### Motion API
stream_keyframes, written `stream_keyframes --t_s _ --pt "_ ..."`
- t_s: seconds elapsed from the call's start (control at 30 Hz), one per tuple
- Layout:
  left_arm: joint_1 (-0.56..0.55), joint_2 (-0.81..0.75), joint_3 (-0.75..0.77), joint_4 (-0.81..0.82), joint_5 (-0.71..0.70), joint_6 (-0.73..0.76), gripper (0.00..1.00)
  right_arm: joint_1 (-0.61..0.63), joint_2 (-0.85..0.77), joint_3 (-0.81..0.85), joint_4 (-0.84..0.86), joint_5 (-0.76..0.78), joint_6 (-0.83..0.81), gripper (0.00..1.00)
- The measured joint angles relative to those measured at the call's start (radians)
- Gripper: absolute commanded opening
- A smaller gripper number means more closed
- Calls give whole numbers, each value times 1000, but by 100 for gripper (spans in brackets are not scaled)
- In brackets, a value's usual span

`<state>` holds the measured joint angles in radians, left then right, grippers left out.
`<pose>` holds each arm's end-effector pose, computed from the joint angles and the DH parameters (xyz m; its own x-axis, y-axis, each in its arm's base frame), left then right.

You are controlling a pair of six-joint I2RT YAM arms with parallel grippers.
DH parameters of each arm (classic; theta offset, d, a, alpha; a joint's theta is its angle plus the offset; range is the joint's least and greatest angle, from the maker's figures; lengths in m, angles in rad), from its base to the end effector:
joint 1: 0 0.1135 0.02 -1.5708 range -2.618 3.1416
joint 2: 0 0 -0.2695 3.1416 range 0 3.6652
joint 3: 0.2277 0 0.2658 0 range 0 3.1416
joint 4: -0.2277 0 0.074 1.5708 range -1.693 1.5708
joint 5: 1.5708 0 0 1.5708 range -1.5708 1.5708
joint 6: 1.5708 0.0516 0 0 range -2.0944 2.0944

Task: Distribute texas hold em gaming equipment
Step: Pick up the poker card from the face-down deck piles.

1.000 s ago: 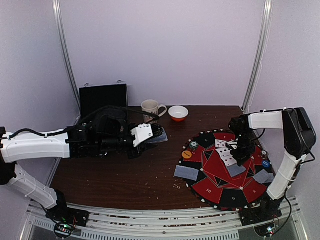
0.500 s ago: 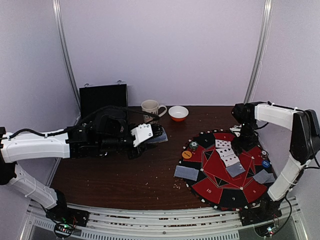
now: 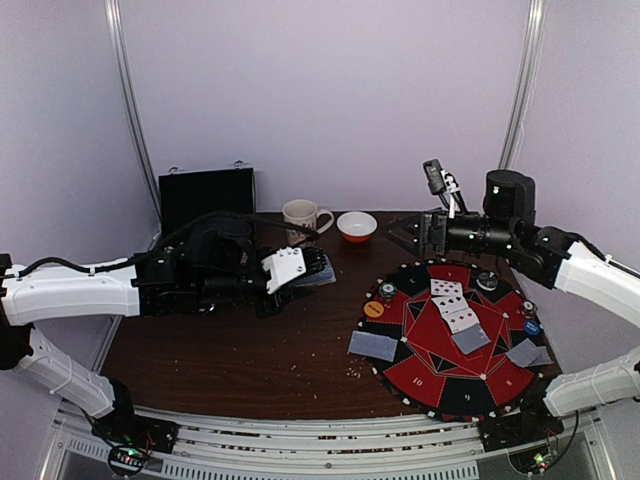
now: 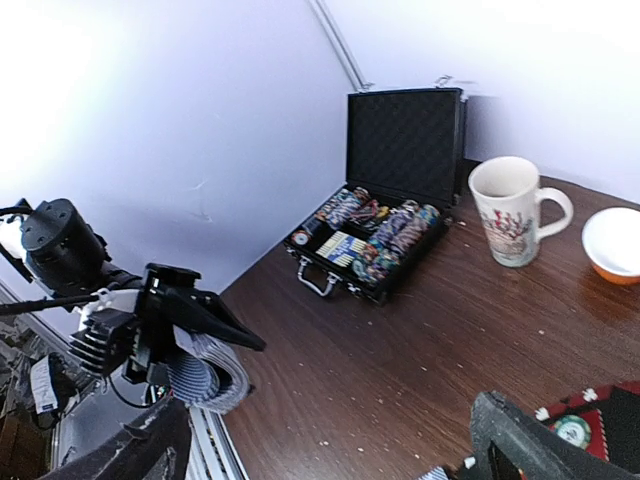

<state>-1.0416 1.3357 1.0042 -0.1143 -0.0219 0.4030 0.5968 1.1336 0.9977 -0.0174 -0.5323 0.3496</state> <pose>0.1700 -0.2885 0.2939 0.1343 0.5470 -0.8263 0.8701 0.3340 0.3625 0.2232 0.1833 0.3639 -0.4266 0.0669 -0.9019 -0.8014 0.4342 0.4113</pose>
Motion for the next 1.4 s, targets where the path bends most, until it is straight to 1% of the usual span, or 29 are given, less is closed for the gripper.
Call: stream_keyframes --t_s 0.1,0.2,0.3,0.47,0.63,0.83,0.9,0.93,0.97,1.07,1.2,1.3,1.4 --pt "0 0 0 0 6 0 32 87 49 -5 112 -12 39 98" --pt "0 0 0 0 18 0 32 168 115 31 129 -14 19 97" --pt "0 0 0 0 26 0 32 217 170 68 133 -34 -10 97" --pt "0 0 0 0 38 0 32 242 221 97 114 -69 -66 95" --pt "0 -1 0 0 50 0 32 247 257 130 92 -68 -116 87" --pt "0 -1 0 1 57 0 32 261 328 195 47 -67 -164 89" --pt "0 -1 0 1 58 0 32 269 347 202 37 -67 -179 88" --pt "0 -1 0 1 58 0 32 273 354 203 31 -67 -187 86" --pt "0 -1 0 0 58 0 32 275 359 203 25 -66 -191 81" --pt "0 -1 -3 -6 57 0 32 278 362 212 2 -45 -208 64" --pt "0 -1 -3 -5 55 0 32 279 360 238 -55 5 -234 59" --pt "0 -1 -3 -8 51 0 32 281 351 243 -95 27 -252 48" --pt "0 -1 -3 -10 48 0 32 282 334 244 -133 46 -267 46"
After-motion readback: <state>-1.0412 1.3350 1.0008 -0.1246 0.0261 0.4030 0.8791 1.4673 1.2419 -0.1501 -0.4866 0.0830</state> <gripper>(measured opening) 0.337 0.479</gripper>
